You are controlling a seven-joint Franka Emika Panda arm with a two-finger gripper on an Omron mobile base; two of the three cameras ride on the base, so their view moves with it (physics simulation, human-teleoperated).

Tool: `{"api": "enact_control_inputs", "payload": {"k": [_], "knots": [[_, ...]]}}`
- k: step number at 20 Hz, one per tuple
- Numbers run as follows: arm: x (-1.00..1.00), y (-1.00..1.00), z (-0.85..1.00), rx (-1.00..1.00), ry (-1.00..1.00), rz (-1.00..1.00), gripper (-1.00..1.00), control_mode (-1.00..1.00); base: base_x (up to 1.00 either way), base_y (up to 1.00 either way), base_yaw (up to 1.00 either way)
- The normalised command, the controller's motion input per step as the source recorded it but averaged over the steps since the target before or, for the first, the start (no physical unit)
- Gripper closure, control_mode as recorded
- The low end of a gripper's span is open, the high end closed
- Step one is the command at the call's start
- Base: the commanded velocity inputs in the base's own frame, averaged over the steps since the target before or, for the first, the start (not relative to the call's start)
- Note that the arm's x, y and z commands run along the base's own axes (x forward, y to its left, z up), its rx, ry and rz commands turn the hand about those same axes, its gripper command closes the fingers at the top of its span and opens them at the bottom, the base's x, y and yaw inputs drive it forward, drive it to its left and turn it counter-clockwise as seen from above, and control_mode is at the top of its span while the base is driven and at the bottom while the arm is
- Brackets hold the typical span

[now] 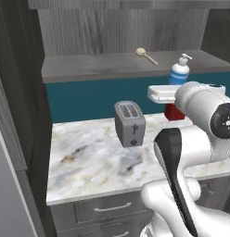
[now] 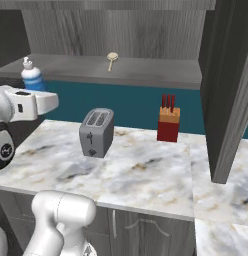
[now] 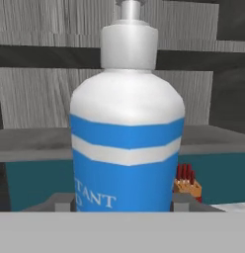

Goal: Locate and retrieve the soap dispenser and dish brush from the cabinet. Place them next to the sink.

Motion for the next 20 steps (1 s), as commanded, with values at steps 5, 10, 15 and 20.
{"api": "enact_control_inputs", "payload": {"k": [5, 10, 15, 20], "knots": [[-1.0, -0.02, 0.0, 0.0, 0.0, -0.02, 1.0, -1.0, 0.0, 0.0, 0.0], [-0.94, -0.07, -0.01, -0.01, 0.01, -0.04, 1.0, -1.0, 0.0, 0.0, 0.0], [-0.25, -0.05, -0.04, 0.0, 0.0, -0.01, 1.0, -1.0, 0.0, 0.0, 0.0], [0.0, 0.0, 0.0, 0.0, 0.0, 0.0, 1.0, -1.0, 0.0, 0.0, 0.0]]}}
